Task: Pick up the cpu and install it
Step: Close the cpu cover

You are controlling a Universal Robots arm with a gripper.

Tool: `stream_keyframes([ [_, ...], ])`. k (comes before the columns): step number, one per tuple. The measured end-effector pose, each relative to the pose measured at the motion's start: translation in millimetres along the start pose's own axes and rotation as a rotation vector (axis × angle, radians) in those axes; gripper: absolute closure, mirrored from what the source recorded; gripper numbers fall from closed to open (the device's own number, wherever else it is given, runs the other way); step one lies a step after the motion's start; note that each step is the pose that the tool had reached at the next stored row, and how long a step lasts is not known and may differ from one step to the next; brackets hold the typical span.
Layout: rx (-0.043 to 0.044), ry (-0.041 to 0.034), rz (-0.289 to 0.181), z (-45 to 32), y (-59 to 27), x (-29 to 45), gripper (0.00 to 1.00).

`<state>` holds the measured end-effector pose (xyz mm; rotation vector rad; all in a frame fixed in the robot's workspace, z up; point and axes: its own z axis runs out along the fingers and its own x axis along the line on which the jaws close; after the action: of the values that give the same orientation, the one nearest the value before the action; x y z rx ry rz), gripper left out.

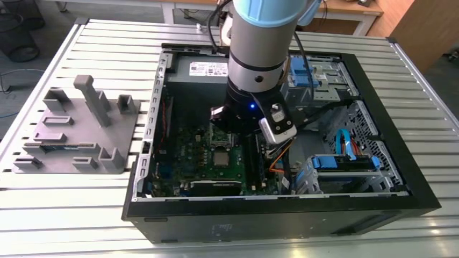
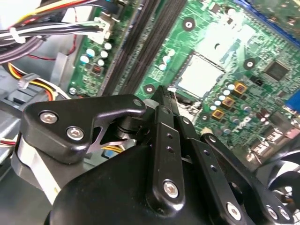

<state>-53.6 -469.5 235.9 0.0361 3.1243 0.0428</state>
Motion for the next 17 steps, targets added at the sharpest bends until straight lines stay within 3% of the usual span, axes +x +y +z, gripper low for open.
stream_keyframes([
  [3, -0.0001, 0.0, -0.004, 0.3, 1.4, -4.1, 0.89],
  [9, -0.0024, 0.0015, -0.052, 0.8, 1.8, -5.1, 0.89],
  [17, -0.0185, 0.0034, -0.147, 1.2, 1.8, -5.2, 0.89],
])
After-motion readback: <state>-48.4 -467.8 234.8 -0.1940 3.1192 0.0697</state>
